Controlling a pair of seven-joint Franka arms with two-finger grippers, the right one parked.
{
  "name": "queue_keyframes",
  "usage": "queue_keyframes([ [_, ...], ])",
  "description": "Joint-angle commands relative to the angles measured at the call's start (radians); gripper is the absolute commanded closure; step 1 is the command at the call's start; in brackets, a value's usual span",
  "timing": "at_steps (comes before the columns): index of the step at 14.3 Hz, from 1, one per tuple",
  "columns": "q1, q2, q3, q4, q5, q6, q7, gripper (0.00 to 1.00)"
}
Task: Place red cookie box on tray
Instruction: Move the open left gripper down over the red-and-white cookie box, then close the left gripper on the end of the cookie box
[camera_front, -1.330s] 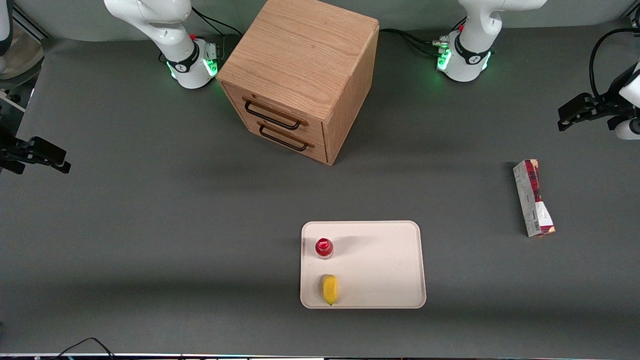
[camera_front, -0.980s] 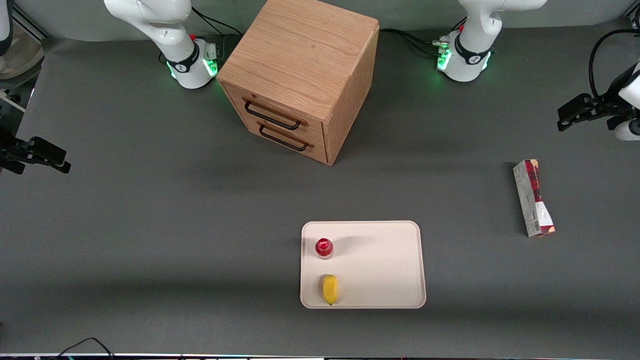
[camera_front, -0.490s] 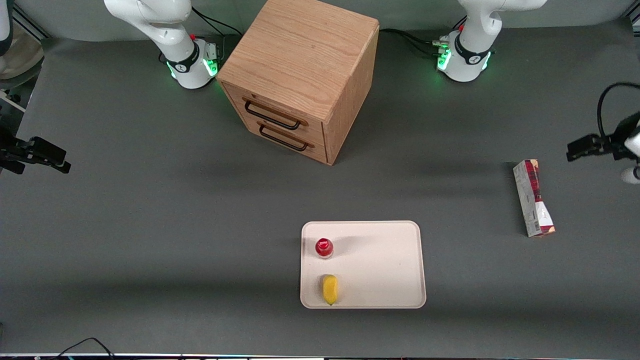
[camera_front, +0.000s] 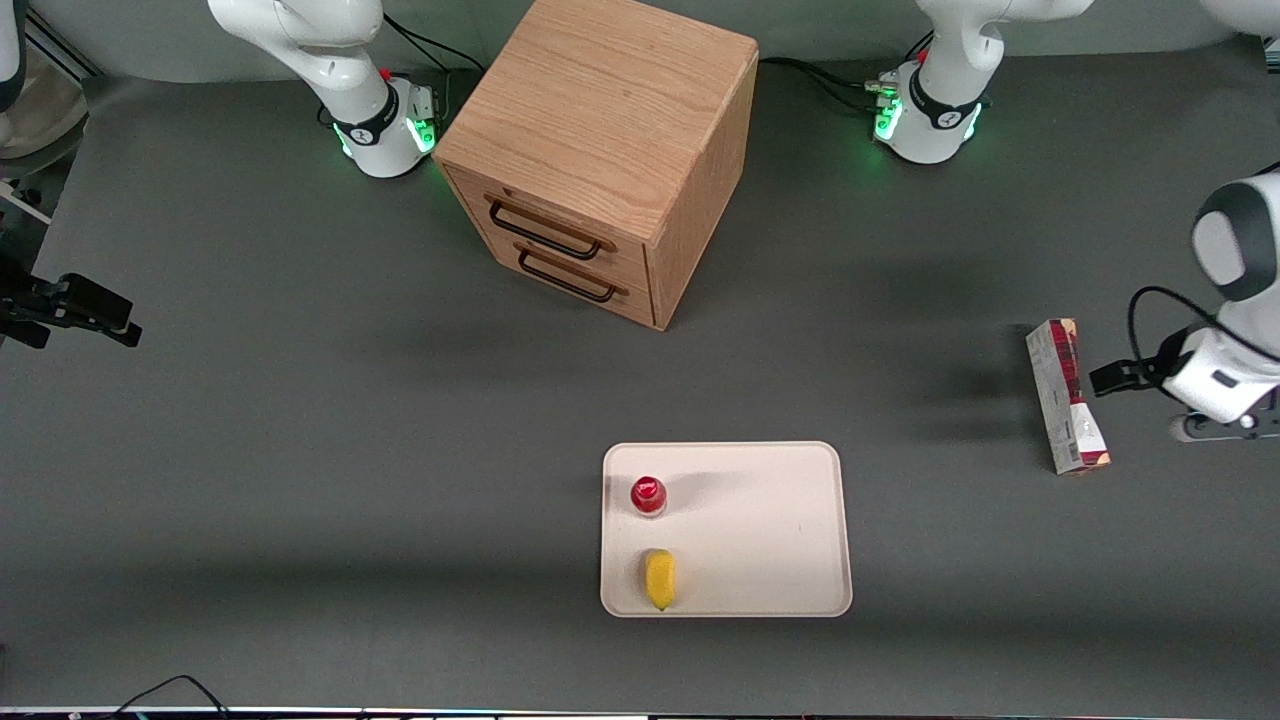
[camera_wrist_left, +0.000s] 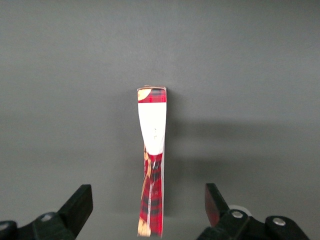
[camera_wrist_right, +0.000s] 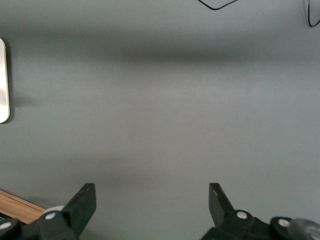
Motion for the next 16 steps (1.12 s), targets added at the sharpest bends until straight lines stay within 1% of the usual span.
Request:
queue_keyframes([
  [1,0.001,0.034,0.005,-0.117,-0.070,0.166,0.013,0.00],
  [3,0.001,0.085,0.005,-0.146,-0.076,0.233,0.016,0.00],
  [7,0.013,0.144,0.005,-0.172,-0.084,0.289,0.074,0.00],
  [8,0.014,0.147,0.006,-0.174,-0.084,0.290,0.080,0.05],
  [9,0.014,0.150,0.006,-0.174,-0.084,0.290,0.082,0.21],
  [11,0.014,0.153,0.006,-0.174,-0.083,0.290,0.091,0.59],
  [12,0.014,0.157,0.006,-0.174,-0.081,0.300,0.096,0.73],
  [13,0.014,0.164,0.006,-0.177,-0.081,0.316,0.100,0.82],
  [14,0.014,0.171,0.006,-0.177,-0.081,0.324,0.102,0.85],
  [15,0.014,0.177,0.006,-0.175,-0.081,0.327,0.102,0.94],
  [16,0.014,0.177,0.006,-0.175,-0.081,0.330,0.102,1.00],
])
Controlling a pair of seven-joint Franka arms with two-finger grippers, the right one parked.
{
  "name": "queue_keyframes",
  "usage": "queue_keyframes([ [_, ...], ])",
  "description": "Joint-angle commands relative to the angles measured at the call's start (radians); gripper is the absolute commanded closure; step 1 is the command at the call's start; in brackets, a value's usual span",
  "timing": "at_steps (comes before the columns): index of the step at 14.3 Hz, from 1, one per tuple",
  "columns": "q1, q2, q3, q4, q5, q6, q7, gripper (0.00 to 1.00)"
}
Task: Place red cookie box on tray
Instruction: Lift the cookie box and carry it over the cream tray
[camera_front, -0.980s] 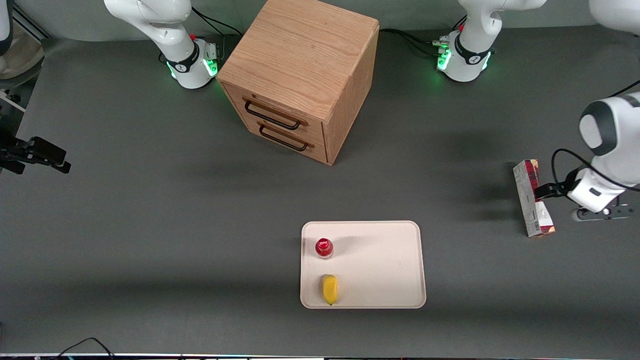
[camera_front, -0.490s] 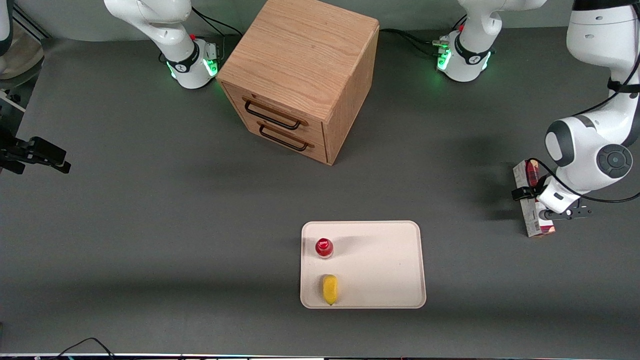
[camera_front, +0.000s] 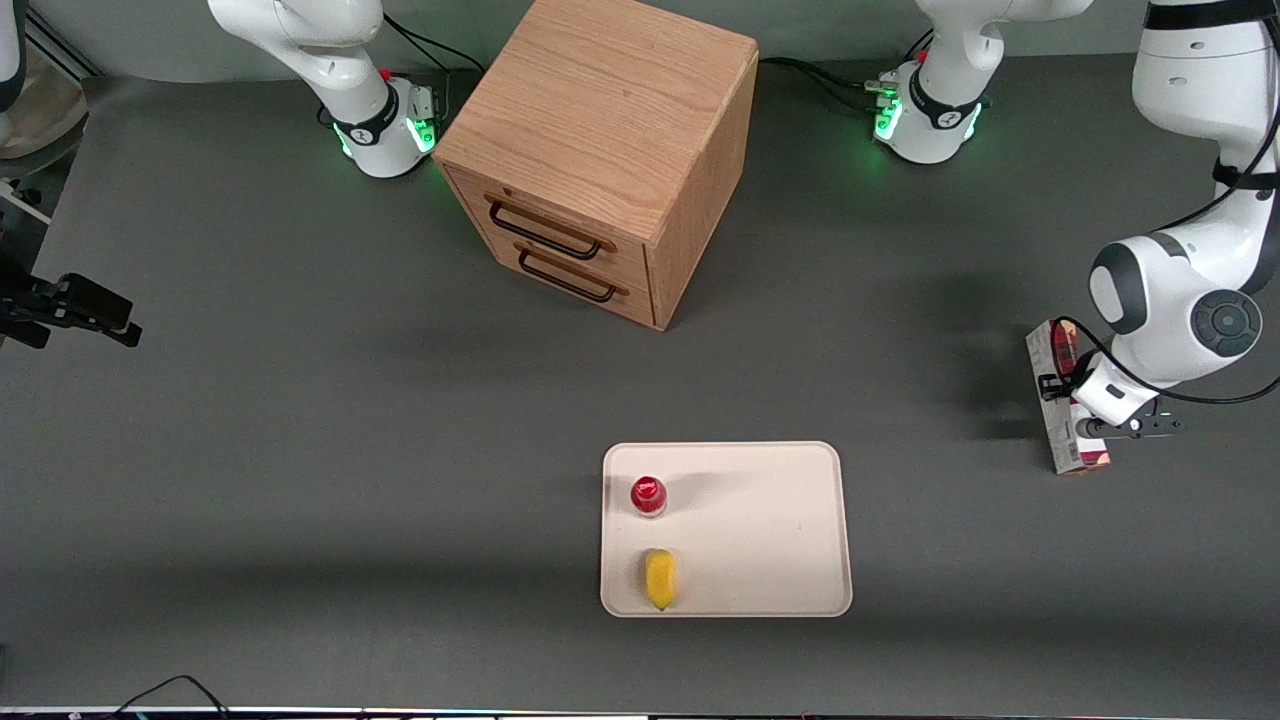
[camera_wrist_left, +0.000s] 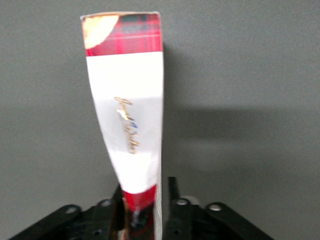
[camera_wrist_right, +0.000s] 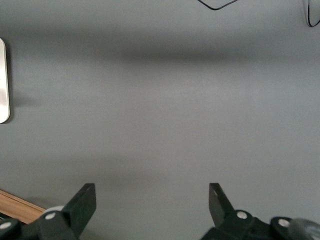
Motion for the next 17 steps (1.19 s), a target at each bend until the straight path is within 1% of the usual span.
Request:
queue_keyframes([
  [1,-0.002,0.004,0.003,-0.004,-0.010,0.017,0.032,1.00],
  [3,-0.001,-0.019,0.003,0.010,-0.010,0.003,0.049,1.00],
  [5,-0.002,-0.053,-0.007,0.080,-0.004,-0.091,0.044,1.00],
  [8,-0.004,-0.059,-0.055,0.287,-0.001,-0.323,0.026,1.00],
  [10,-0.002,-0.047,-0.095,0.432,0.002,-0.445,-0.003,1.00],
  [12,-0.001,-0.025,-0.141,0.554,0.019,-0.524,-0.070,1.00],
  [14,-0.001,0.017,-0.204,0.678,0.057,-0.593,-0.168,1.00],
  [17,-0.005,0.129,-0.320,0.845,0.126,-0.664,-0.357,1.00],
])
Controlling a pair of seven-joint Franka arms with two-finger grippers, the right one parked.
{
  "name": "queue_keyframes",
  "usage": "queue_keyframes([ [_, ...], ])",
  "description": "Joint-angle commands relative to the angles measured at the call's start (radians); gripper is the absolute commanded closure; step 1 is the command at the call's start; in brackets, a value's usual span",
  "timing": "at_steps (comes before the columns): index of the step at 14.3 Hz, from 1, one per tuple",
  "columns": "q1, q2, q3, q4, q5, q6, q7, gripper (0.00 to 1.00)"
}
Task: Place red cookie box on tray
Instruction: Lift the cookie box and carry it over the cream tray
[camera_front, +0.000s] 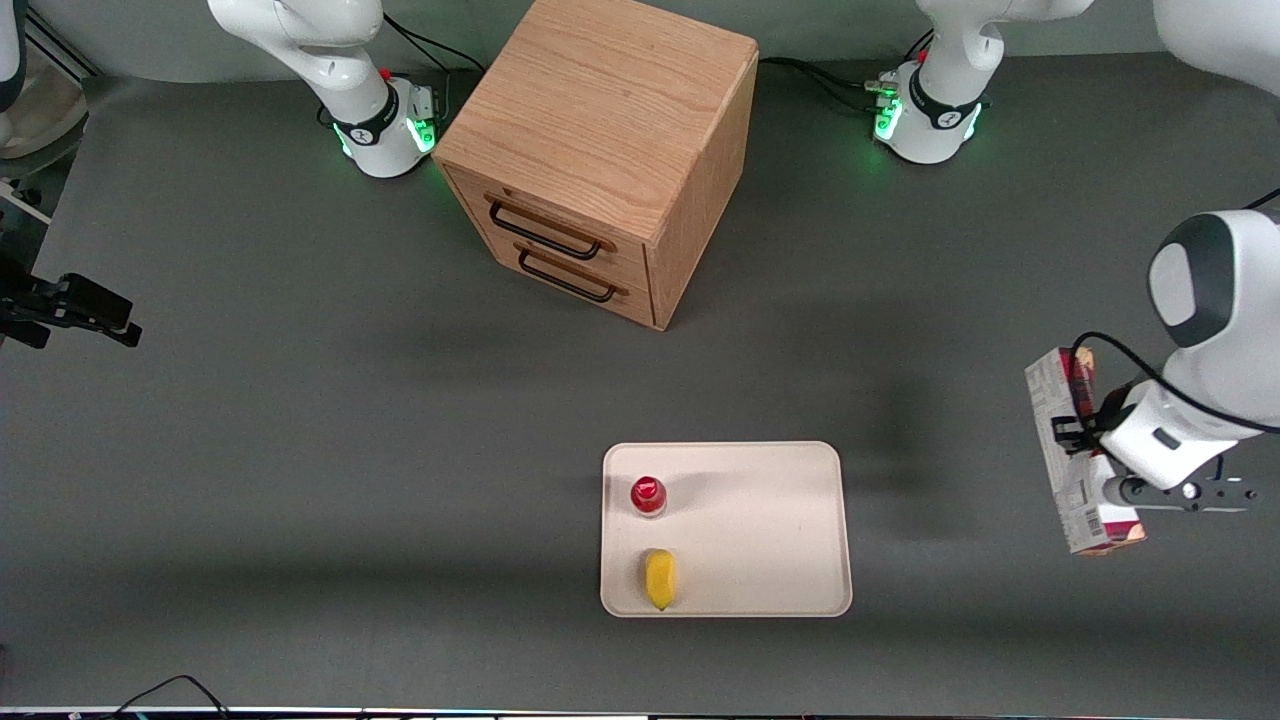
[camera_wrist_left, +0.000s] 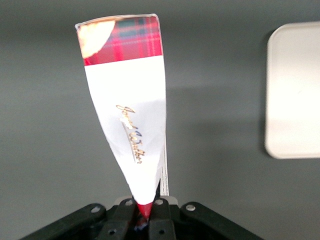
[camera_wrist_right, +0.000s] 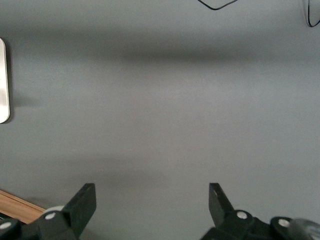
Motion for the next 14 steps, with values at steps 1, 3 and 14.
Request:
queue_keyframes([
  [1,-0.008,0.164,-0.102,0.227,0.074,-0.076,-0.182,1.00],
  [3,-0.039,0.267,-0.145,0.348,0.108,-0.076,-0.270,1.00],
  [14,-0.186,0.550,-0.182,0.489,0.169,0.074,-0.408,1.00],
])
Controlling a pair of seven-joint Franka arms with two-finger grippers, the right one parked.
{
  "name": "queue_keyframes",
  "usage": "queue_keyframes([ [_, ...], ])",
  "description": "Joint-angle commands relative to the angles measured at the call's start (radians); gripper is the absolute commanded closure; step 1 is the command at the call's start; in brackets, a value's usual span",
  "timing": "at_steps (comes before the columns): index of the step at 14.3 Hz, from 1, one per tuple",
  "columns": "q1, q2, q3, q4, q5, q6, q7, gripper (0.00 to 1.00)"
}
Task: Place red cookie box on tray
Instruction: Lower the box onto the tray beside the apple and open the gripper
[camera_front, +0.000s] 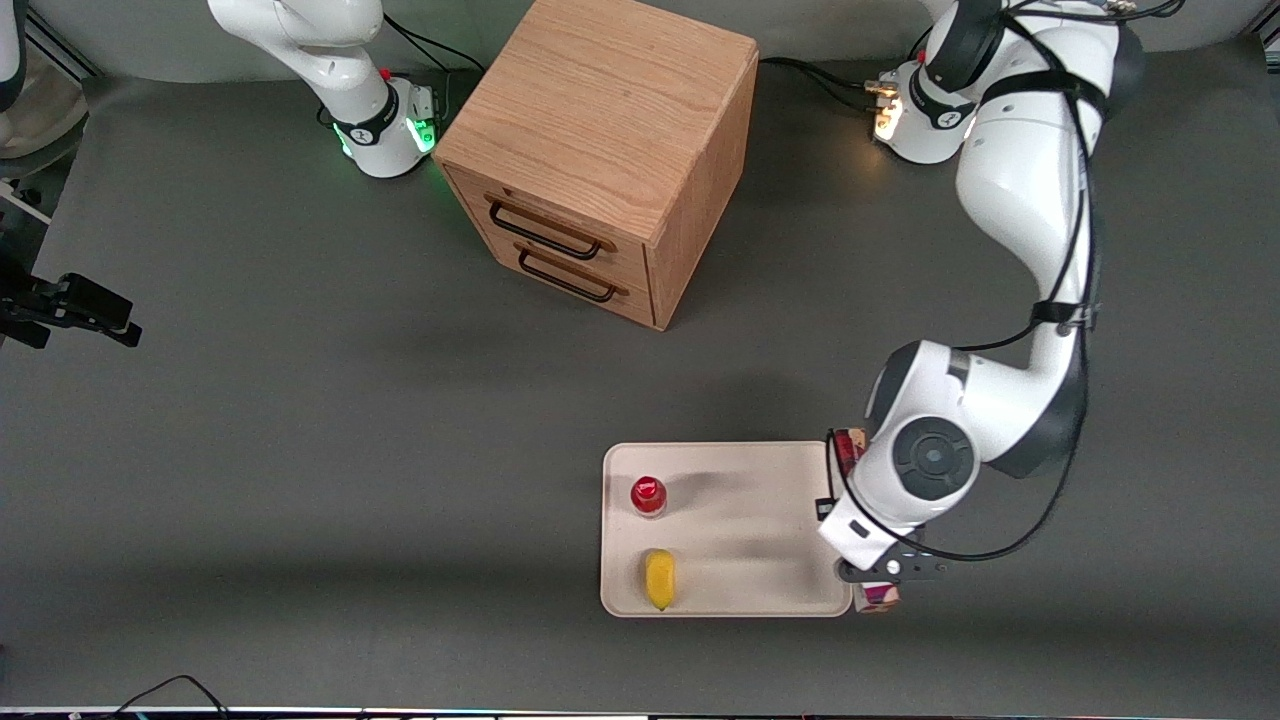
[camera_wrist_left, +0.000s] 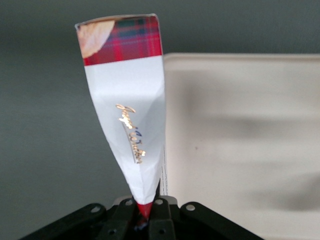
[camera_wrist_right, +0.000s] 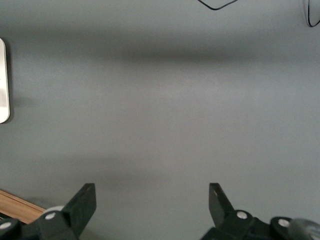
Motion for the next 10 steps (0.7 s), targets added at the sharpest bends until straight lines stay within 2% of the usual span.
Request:
queue_keyframes([
  [1,-0.005,0.064,-0.022,0.051,0.025,0.035,-0.025,1.00],
  [7,-0.007,0.100,-0.027,0.043,0.028,0.040,-0.010,1.00],
  [8,-0.007,0.101,-0.027,0.045,0.028,0.046,-0.010,0.94],
  [9,-0.007,0.101,-0.027,0.040,0.028,0.069,-0.011,0.53],
  [10,-0.007,0.101,-0.027,0.036,0.028,0.077,-0.014,0.17],
])
